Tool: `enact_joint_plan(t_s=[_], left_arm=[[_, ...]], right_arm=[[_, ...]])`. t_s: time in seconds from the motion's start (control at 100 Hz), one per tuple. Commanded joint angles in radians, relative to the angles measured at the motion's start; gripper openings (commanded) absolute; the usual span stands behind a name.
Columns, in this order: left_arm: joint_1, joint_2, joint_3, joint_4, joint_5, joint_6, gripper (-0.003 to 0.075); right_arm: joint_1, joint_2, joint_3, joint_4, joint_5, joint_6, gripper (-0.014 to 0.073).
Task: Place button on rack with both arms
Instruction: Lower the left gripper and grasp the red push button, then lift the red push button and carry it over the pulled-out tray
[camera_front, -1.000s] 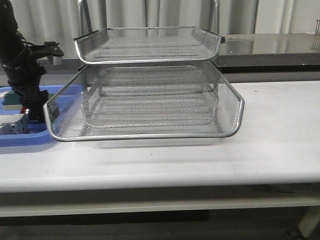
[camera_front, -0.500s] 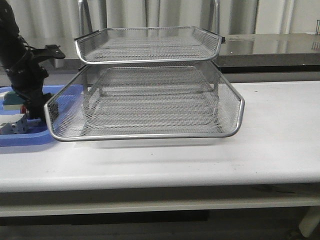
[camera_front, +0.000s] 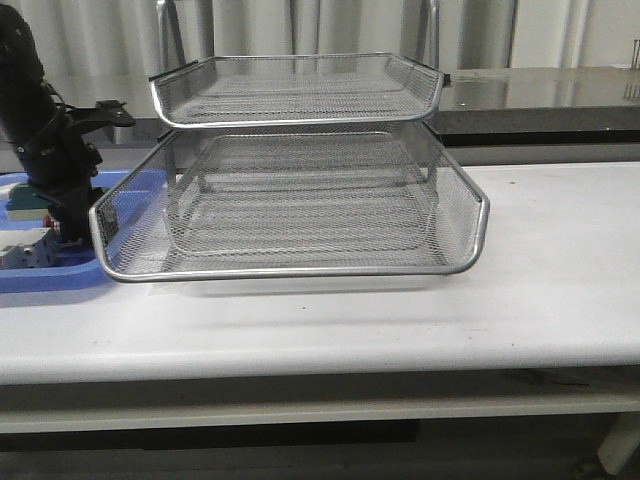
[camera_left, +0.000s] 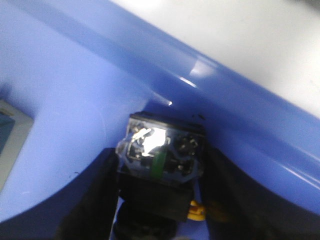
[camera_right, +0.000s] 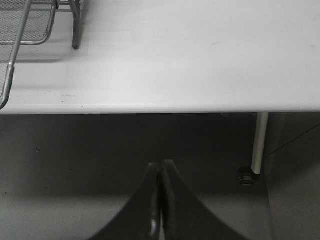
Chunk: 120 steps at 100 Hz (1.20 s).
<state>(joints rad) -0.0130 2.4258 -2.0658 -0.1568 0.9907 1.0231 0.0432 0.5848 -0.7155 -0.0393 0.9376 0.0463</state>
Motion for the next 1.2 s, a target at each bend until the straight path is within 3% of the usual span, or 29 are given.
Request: enact_joint_plan(t_s=[0.0, 0.08, 0.33, 0.65, 0.8, 1.19], left_arm=[[-0.003, -0.057, -0.048, -0.006, 0.012, 0.005, 0.009], [-0.003, -0.057, -0.103, -0.006, 0.069, -0.007, 0.0003], [-0.003, -0.057, -0.357, -0.006, 0.287, -0.164, 0.0004], [-0.003, -0.176, -0.415, 0.003, 0.286, -0.391, 0.0004], [-0.012, -0.292, -0.317, 0.005, 0.286, -0.417, 0.0004], [-0.103, -0.658, 0.166, -0.026, 0.286, -0.42, 0.0004]], right_arm=[[-0.008, 0.0, -0.034, -0.014, -0.056, -0.003, -0.0068], [-0.008, 0.0, -0.034, -0.014, -0.056, -0.003, -0.0068], [-0.008, 0.0, -0.034, -0.014, -0.056, -0.003, -0.0068], [-0.008, 0.0, -0.034, -0.014, -0.056, -0.003, -0.0068], [-0.008, 0.0, -0.034, -0.014, -0.056, -0.003, -0.0068], [-0.008, 0.0, -0.034, -0.014, -0.056, -0.003, -0.0068]])
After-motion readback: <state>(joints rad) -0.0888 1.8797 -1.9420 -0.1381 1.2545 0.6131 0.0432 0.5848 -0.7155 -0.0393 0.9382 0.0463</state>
